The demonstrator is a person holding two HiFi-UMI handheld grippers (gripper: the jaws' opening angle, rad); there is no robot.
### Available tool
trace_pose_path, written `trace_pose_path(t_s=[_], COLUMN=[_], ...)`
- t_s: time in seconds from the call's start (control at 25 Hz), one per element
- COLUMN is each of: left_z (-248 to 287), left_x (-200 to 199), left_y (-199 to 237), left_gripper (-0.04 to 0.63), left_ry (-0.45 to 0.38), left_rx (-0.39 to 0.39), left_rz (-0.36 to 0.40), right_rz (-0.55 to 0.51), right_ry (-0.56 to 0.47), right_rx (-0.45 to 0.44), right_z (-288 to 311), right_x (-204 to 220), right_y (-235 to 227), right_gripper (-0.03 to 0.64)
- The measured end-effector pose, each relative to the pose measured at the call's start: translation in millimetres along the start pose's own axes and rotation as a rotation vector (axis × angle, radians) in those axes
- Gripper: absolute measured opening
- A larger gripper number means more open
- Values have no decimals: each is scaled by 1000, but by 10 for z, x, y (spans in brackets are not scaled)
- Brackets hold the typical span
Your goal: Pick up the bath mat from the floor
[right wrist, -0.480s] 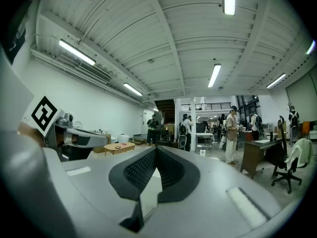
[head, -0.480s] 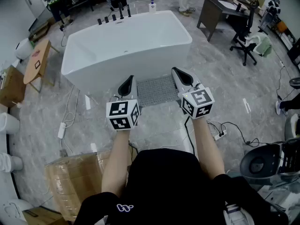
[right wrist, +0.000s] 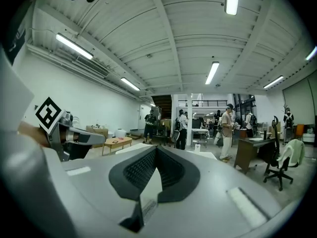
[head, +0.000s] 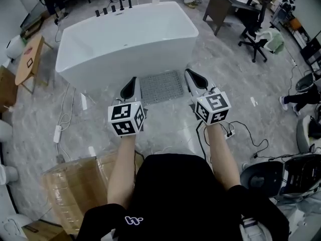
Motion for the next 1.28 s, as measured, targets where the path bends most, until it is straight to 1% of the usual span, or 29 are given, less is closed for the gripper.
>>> trace_pose_path(t_s=[0.2, 0.36, 0.44, 0.52, 0.6, 0.76, 1.0, 1.12, 1.28], left_z=[5, 61, 102, 137, 189, 398, 837, 1044, 1343], left_x=[131, 25, 44, 96, 114, 69, -72, -191, -315], left_y=[-15, -86, -65, -21, -17, -89, -94, 7, 134], left_gripper=[-2, -2, -2, -1, -2, 0, 0, 0, -1], left_ry=[25, -17, -13, 0, 2, 2, -1, -26, -40], left_rx=[5, 54, 42, 12, -3, 19, 50, 50, 32], left_rz=[-49, -50, -53, -92, -119, -93, -67, -84, -70], right_rz=[28, 34, 40, 56, 58, 62, 69, 62, 73], right_ry=[82, 73, 86, 97, 91, 56, 6, -26, -40], right_rx=[41, 48, 62, 72, 61, 37, 3, 4, 8], right_z=[-94, -122, -108, -98, -58, 169, 670, 873, 1115], right_x=[221, 247, 319, 376, 363, 266, 74, -30, -71], right_y=[-147, -205, -260, -296, -313, -407, -606, -772, -1020], right_gripper=[7, 7, 6, 8, 8, 7, 7, 8, 8])
Point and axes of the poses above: the fingertips, and each gripper's own axes: z forward along the fingers, y to its left, x out of its underside, the point moved 5 cm from there along -z, backward along the fingers, and after that the axes turned 5 degrees about x, right-handed, at the moved point
